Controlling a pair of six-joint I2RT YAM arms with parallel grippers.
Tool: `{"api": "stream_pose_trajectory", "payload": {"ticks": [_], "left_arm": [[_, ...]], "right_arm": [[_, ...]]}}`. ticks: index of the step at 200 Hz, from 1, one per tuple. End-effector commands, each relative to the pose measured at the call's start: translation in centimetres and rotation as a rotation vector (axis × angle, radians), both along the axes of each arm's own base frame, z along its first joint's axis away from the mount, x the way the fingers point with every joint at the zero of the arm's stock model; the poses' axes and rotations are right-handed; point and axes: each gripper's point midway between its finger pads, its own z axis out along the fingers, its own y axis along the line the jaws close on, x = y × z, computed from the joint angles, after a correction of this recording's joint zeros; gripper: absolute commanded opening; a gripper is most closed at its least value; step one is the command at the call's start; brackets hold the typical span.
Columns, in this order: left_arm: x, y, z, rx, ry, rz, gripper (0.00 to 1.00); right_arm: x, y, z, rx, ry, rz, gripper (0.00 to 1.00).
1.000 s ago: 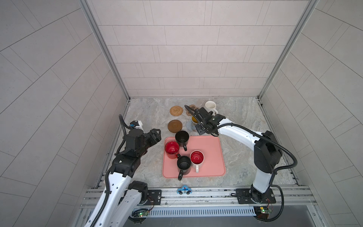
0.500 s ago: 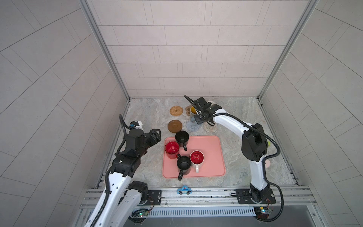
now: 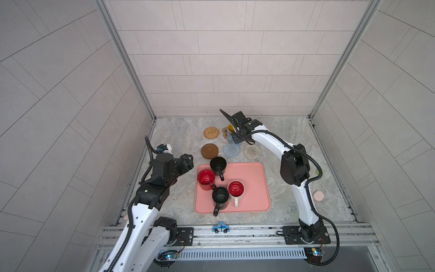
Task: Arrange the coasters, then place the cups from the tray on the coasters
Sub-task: 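Carry the yellow butterfly mug with the right gripper toward the paw-shaped coaster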
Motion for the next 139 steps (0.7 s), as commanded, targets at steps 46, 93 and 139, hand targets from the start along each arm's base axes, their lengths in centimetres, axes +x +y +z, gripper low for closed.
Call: {"api": "stream_pose_trajectory", "payload": {"ticks": [46, 93, 139], "left_arm": [[0.6, 0.2, 0.5, 0.019, -0.021, 0.006, 0.79], [0.8, 0.3, 0.2, 0.024, -0.012, 0.007, 0.79], [1.2, 0.1, 0.1, 0.016, -0.009, 0.004, 0.79]], "right_arm": [[4.0, 0.5, 3.6, 0.038, -0.131, -0.025, 0.04], [5.5, -0.1, 3.5, 0.051, -0.145, -0.043, 0.04], [6.3, 0.0, 3.1, 0.030, -0.148, -0.031, 0.04]]}}
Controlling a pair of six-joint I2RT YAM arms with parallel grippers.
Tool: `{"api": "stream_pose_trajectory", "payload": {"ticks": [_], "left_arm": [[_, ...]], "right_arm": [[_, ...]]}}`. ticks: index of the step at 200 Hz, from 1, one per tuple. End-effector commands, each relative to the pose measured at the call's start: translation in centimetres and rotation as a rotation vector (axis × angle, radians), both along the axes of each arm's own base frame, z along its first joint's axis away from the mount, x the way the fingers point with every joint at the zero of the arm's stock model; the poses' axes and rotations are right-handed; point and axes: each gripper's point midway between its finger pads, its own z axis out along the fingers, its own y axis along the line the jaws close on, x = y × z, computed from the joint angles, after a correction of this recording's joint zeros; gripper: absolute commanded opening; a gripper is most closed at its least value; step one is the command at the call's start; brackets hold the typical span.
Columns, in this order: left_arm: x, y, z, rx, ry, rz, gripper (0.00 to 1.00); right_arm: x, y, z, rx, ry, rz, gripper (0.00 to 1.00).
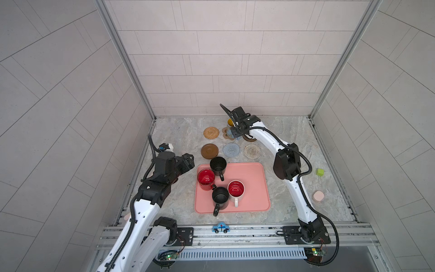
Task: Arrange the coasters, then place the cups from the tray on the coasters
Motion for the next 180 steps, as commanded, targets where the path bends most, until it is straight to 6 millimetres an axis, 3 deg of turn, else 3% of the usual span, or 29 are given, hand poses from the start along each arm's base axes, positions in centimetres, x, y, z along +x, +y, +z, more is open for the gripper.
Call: {"api": "stream_pose_trajectory", "payload": {"ticks": [1, 180], "left_arm": [[0.5, 0.2, 0.9, -0.001, -0.034, 0.010, 0.79], [0.7, 0.2, 0.9, 0.000, -0.031, 0.012, 0.79]], "right_arm": [[1.7, 0.2, 3.5, 0.023, -0.107, -0.006, 0.04], [3.4, 0.9, 2.4, 0.017, -0.145, 0.016, 0.04]]}}
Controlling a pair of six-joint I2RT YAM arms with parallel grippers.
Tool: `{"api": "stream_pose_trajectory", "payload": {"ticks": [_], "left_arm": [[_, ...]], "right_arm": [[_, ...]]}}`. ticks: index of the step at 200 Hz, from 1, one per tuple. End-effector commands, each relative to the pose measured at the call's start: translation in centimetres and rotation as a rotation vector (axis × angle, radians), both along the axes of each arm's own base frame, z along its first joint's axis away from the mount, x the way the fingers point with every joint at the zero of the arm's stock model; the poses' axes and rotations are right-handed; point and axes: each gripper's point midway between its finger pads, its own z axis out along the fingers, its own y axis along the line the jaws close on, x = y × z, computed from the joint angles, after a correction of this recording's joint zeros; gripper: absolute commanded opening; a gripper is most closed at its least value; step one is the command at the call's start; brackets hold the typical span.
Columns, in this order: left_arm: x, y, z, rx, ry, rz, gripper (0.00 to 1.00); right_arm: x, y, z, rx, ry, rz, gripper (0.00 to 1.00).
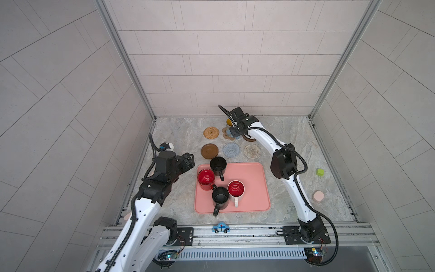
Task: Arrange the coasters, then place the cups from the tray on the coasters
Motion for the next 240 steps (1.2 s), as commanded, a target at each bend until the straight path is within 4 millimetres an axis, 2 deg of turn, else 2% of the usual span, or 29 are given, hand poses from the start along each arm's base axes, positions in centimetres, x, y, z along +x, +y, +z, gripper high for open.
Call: {"api": "stream_pose_trajectory", "payload": {"ticks": [1, 80, 144, 181, 240], "left_arm": [[0.4, 0.2, 1.0, 0.000, -0.035, 0.012, 0.79], [0.5, 0.3, 1.3, 0.000, -0.042, 0.013, 0.79], [0.4, 0.3, 1.1, 0.000, -0.037, 0.013, 0.79], [0.4, 0.2, 1.1, 0.000, -0.036, 0.011, 0.79], [0.3, 0.2, 1.1, -0.007, -0.038, 0.009, 0.79]], "right_arm": [[2.0, 0.5, 3.5, 0.040, -0.123, -0.011, 0.04], [2.7, 0.8, 3.9, 0.058, -0.153, -0.016, 0.04], [2.0, 0.6, 2.1, 0.031, -0.096, -0.013, 0.04], [1.6, 0.2, 2.3, 0.017, -0.082, -0.009, 0.07], [1.1, 0.0, 2.7, 0.002, -0.071, 0.004, 0.17]]}}
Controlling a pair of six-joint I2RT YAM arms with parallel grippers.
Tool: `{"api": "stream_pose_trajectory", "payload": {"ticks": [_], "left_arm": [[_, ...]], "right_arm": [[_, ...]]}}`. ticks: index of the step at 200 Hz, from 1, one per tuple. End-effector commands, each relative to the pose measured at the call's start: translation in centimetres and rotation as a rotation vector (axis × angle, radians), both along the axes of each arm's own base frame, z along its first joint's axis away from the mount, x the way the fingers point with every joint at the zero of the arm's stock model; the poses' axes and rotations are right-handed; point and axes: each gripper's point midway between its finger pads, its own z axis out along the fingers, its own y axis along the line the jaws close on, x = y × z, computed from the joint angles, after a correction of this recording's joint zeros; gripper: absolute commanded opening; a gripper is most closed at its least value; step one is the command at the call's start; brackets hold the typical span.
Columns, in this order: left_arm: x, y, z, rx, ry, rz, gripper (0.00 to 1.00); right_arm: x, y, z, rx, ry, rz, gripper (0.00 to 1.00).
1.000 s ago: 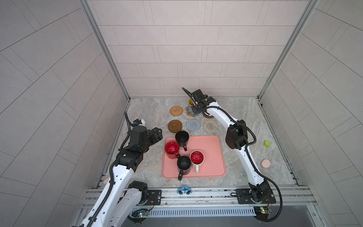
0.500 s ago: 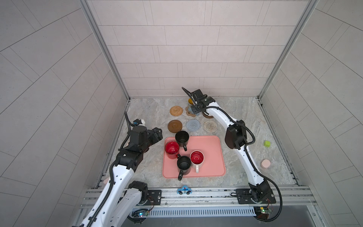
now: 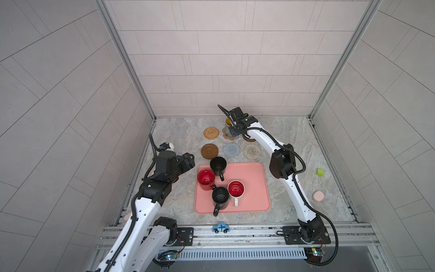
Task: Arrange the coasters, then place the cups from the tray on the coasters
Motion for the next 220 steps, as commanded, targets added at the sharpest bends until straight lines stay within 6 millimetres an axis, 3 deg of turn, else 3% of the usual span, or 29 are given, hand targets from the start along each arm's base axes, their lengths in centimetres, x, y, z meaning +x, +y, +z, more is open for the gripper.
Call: {"api": "stream_pose_trajectory", "payload": {"ticks": [1, 118, 166, 220], "left_arm": [[0.3, 0.2, 1.2, -0.007, -0.040, 0.009, 0.79], [0.0, 0.3, 1.6, -0.012, -0.052, 0.014, 0.79], [-0.1, 0.3, 1.7, -0.013, -0.055, 0.014, 0.79], [-0.2, 0.3, 1.7, -0.018, -0.055, 0.015, 0.79]], "right_arm": [[0.4, -0.3, 2.8, -0.002, -0.053, -0.002, 0.17], [0.0, -0.6, 3.3, -0.011, -0.045, -0.007, 0.33], [-0.2, -0.8, 3.4, -0.009, -0.038, -0.014, 0.31], [-0.6, -0.9, 3.7, -0.012, -0.026, -0.010, 0.19]]}}
